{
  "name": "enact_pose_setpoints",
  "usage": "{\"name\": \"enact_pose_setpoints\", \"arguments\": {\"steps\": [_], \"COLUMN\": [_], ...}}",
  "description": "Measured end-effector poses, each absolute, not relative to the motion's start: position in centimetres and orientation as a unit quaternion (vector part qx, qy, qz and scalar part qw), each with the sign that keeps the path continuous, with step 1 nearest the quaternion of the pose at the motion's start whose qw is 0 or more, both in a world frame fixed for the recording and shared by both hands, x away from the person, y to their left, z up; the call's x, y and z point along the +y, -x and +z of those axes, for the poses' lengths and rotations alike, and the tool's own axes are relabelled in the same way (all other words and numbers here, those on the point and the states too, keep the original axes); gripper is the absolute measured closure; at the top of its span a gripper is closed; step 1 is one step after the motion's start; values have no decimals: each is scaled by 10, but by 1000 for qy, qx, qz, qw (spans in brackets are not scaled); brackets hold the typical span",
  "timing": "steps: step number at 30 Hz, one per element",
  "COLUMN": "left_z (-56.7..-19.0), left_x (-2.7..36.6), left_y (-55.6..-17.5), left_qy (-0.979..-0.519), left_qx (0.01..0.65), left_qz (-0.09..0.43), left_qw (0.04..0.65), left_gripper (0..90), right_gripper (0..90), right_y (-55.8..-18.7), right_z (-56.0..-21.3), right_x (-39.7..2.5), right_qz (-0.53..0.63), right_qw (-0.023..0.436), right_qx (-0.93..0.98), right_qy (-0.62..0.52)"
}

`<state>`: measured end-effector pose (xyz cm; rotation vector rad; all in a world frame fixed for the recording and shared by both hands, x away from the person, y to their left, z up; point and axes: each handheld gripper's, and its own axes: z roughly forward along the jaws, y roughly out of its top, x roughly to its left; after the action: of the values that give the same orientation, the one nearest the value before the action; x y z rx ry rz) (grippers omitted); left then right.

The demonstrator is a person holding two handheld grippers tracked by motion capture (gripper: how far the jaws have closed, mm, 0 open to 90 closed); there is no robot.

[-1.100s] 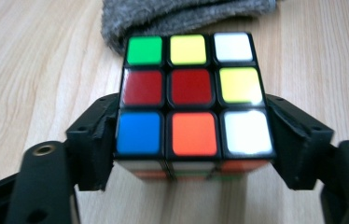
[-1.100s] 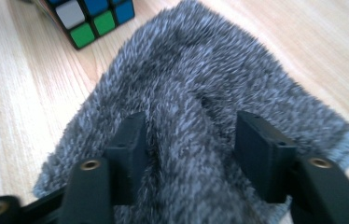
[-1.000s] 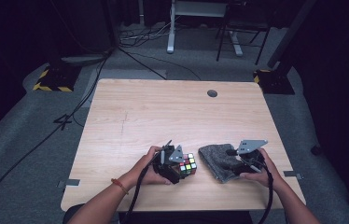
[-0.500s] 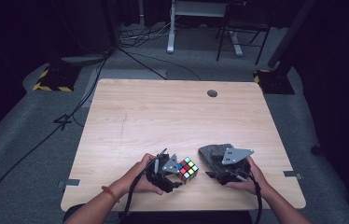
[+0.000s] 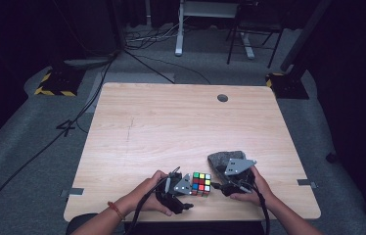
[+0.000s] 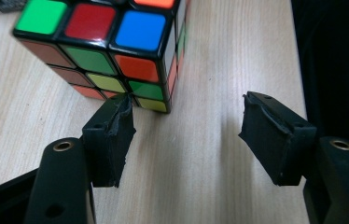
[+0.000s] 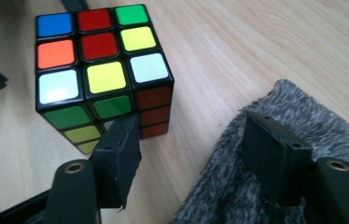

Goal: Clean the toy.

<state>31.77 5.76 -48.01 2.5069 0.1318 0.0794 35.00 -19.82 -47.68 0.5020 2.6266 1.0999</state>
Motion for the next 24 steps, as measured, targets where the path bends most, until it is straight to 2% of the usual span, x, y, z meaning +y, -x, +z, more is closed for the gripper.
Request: {"name": "enact_pose_setpoints", "arguments": {"steps": [2,8,13,16,22,24], "left_z": [-483,-480,-471,-467,-470,-472], "left_x": [57,67,62,46,32,28], "left_y": [-321,-334,-349,-359,-367,-367], "left_qy": [-950,-941,-933,-935,-936,-937], "left_qx": [54,95,87,57,39,32], "left_qz": [36,39,38,32,12,3], "left_qw": [304,322,348,348,348,348], "left_gripper": [346,229,158,158,166,278], "right_gripper": [365,365,363,362,362,365], "right_y": [-353,-352,-351,-351,-352,-351], "right_z": [-478,-479,-481,-483,-483,-481], "right_x": [-198,-198,-197,-196,-195,-195], "right_qz": [380,375,369,364,369,378], "right_qw": [119,115,111,107,108,109], "right_qx": [900,905,909,912,910,906], "right_qy": [-177,-168,-158,-156,-156,-157]}}
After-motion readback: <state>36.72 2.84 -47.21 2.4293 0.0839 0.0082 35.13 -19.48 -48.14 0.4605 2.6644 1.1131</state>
